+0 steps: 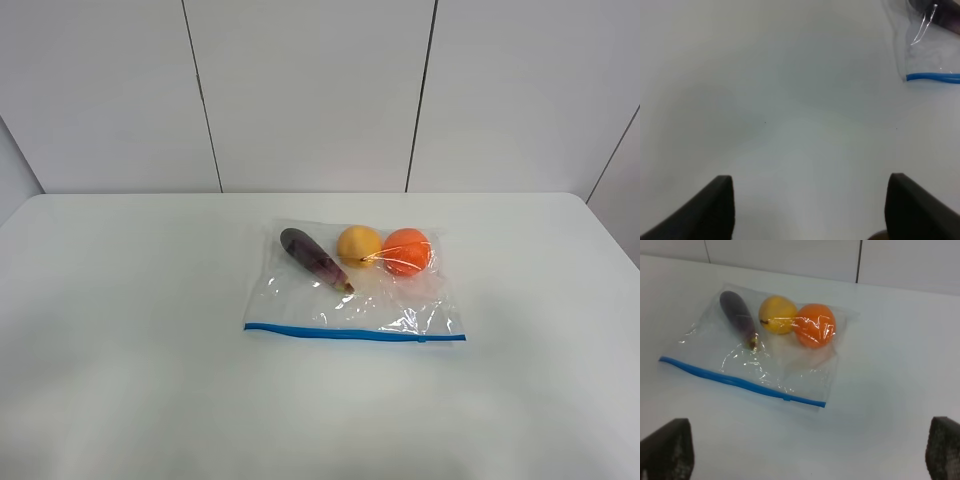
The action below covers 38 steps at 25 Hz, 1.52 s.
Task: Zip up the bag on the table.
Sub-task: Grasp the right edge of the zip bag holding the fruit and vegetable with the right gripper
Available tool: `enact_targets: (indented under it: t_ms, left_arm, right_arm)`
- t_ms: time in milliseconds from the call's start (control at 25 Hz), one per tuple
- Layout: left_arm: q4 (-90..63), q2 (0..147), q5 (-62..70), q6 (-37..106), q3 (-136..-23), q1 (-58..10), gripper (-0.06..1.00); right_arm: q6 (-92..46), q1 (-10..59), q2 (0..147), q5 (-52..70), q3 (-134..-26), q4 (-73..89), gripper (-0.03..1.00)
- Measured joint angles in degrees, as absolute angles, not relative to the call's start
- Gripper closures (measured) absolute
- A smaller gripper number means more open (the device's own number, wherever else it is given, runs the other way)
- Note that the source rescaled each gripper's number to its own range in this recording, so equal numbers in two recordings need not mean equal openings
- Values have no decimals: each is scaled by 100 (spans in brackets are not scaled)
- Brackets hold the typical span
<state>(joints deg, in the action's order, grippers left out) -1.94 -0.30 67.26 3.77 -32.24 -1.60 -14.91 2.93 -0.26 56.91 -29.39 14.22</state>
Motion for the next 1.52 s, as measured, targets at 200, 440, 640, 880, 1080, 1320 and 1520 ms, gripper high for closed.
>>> enact_targets:
  t_ms: [200, 440, 640, 880, 1080, 1320, 1520]
  left_arm:
    - [-194, -30, 6726, 377, -3224, -160, -6]
    - [-194, -30, 6726, 377, -3224, -160, -6]
    - [-194, -30, 6726, 377, -3224, -160, -6]
    - [-194, -30, 6726, 377, -3224, -160, -6]
    - [-194, -30, 6726, 377, -3224, -160, -6]
    - [-194, -30, 6726, 377, -3224, -160, -6]
    - [-194, -30, 6726, 377, -3224, -160, -6]
  right_arm:
    - [-1491, 293, -26, 5691, -2939, 1427, -3]
    - [-1491, 293, -26, 5691, -2939, 1434, -3]
    - [-1491, 293, -26, 5666, -2939, 1434, -3]
    - [-1491, 293, -26, 5649, -2939, 1434, -3]
    - [-1491, 293, -26, 5649, -2939, 1434, -3]
    - [-1224, 293, -26, 5649, -2939, 1507, -3]
    - [-615, 293, 47, 5616, -2939, 1507, -3]
